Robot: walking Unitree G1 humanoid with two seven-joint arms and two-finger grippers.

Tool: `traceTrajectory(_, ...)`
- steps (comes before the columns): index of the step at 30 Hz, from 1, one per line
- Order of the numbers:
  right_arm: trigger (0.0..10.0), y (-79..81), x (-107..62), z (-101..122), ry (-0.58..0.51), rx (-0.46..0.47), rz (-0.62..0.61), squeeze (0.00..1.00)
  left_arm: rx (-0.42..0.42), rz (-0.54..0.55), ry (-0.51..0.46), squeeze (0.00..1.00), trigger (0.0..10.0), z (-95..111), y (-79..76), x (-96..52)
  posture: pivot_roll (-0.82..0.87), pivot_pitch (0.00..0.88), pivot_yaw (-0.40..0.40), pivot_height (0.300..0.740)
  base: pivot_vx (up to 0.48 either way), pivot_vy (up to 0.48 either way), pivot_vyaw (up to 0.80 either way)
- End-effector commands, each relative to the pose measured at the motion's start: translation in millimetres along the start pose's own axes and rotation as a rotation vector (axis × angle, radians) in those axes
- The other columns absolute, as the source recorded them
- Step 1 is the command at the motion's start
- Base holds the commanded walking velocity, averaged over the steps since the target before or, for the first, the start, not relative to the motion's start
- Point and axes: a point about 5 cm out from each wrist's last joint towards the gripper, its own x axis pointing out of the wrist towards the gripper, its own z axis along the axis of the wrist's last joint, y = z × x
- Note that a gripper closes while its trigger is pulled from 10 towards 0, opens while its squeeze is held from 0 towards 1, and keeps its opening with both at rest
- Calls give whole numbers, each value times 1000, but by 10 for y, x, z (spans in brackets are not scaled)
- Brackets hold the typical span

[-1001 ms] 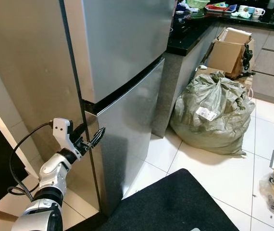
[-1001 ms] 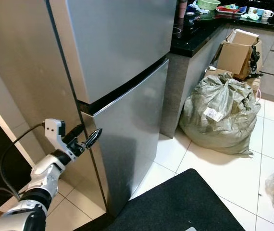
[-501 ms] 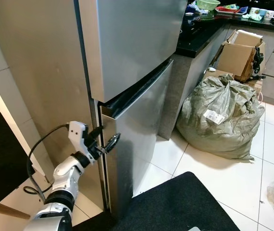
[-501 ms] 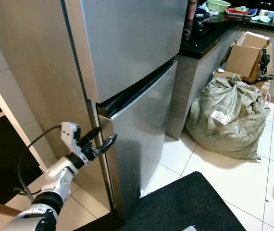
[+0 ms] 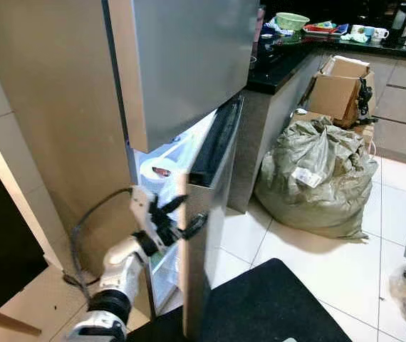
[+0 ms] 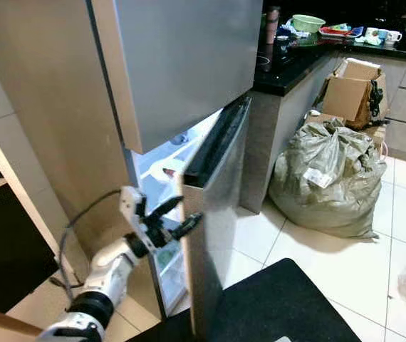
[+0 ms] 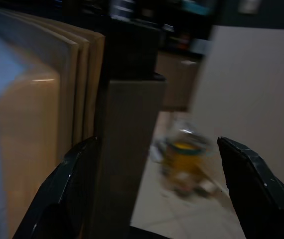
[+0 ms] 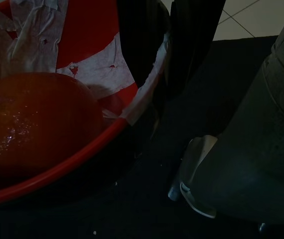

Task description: Restocking fridge

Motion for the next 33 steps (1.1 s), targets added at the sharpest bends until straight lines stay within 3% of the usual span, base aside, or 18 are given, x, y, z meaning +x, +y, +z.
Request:
traceTrajectory(1,10000,22,4,8,-3,-4,9,0,-56,-128,32,0,10000,-122,-202,83,-46,0,-2,740,0,0,0)
traceTrajectory(4,10000,23,4,12,-4,-2,9,0,-88,-139,61,0,10000,-196,-226,40,-46,0,-2,740,0,0,0)
traceTrajectory(6,10000,29,5,10,-3,-2,9,0,-100,-81,99,0,10000,-253,-145,-85,-45,0,-1,740,0,0,0)
traceTrajectory(10,10000,32,6,7,-2,-2,10,0,-103,-27,119,0,10000,-274,-82,-173,-45,0,-1,740,0,0,0)
traceTrajectory(12,10000,43,7,-4,0,-1,11,0,-109,80,189,0,10000,-344,34,-381,-44,0,3,740,0,0,0)
traceTrajectory(14,10000,45,8,-4,1,-2,11,0,-109,90,199,0,10000,-353,43,-404,-44,0,3,740,0,0,0)
traceTrajectory(19,10000,47,8,-10,0,-2,8,0,-120,251,286,0,10000,-470,134,-645,-45,0,5,740,0,0,0)
traceTrajectory(33,10000,19,5,28,-19,-31,-5,0,-201,541,464,0,10000,-814,108,-1144,-45,0,1,740,0,0,0)
